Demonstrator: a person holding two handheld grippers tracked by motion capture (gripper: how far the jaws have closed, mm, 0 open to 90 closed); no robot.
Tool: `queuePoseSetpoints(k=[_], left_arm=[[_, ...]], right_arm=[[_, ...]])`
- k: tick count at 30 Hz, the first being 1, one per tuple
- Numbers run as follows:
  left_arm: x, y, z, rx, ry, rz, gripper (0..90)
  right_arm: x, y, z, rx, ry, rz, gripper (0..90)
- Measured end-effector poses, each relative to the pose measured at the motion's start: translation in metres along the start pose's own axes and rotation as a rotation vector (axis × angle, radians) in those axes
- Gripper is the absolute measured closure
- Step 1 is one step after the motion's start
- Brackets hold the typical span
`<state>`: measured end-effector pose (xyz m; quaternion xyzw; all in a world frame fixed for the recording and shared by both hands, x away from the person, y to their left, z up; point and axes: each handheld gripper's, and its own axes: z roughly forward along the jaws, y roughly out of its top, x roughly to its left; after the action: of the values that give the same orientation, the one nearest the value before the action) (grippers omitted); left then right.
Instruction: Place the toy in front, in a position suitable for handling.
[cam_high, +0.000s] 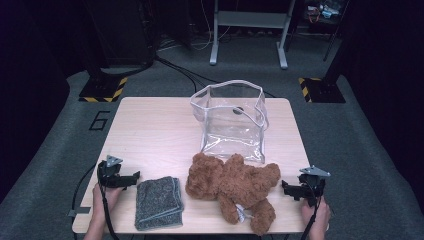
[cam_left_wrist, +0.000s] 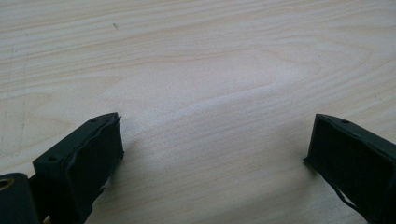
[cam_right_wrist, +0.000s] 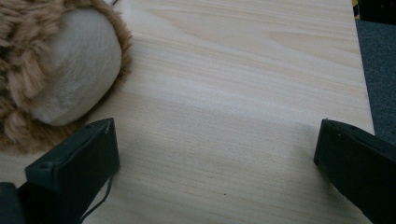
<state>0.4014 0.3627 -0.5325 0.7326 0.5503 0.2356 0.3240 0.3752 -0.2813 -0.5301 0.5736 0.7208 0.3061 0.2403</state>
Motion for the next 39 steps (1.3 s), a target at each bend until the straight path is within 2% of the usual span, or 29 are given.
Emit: queuePoseSetpoints(k=[18, 24, 26, 28, 30, 33, 34, 35, 36, 39], left_arm=[[0.0, 0.0, 0.0, -0.006, 0.011, -0.001, 4.4], [0.004, 0.002, -0.001, 0.0, -0.017, -0.002, 3.7], [0.007, 0.004, -0.001, -0.002, -0.026, -0.015, 3.4], [0.011, 0.009, -0.006, -0.019, -0.024, -0.032, 3.4], [0.013, 0.017, -0.012, -0.041, -0.009, -0.029, 3.7], [0.013, 0.032, -0.02, -0.061, -0.014, -0.02, 3.9], [0.013, 0.032, -0.02, -0.061, -0.014, -0.02, 4.0], [0.012, 0.046, -0.026, -0.083, -0.002, 0.002, 4.0], [0.011, 0.051, -0.028, -0.087, 0.0, 0.004, 4.0], [0.009, 0.067, -0.034, -0.103, -0.025, 0.003, 3.9]], right_arm=[[0.0, 0.0, 0.0, -0.001, 0.001, 0.0, 0.0], [0.0, 0.0, 0.0, -0.001, 0.001, 0.0, 0.0], [0.0, 0.0, 0.0, 0.0, 0.001, 0.0, 0.0], [0.0, 0.0, 0.0, 0.0, 0.001, 0.0, 0.0], [0.0, 0.0, 0.0, -0.001, 0.001, 0.0, 0.0], [0.0, 0.0, 0.0, -0.001, 0.001, -0.001, 0.0], [0.0, 0.0, 0.0, -0.001, 0.001, -0.001, 0.0], [0.0, 0.0, 0.0, 0.0, 0.001, 0.0, 0.0], [0.0, 0.0, 0.0, -0.001, 0.001, -0.001, 0.0], [0.0, 0.0, 0.0, -0.001, 0.001, -0.001, 0.0]])
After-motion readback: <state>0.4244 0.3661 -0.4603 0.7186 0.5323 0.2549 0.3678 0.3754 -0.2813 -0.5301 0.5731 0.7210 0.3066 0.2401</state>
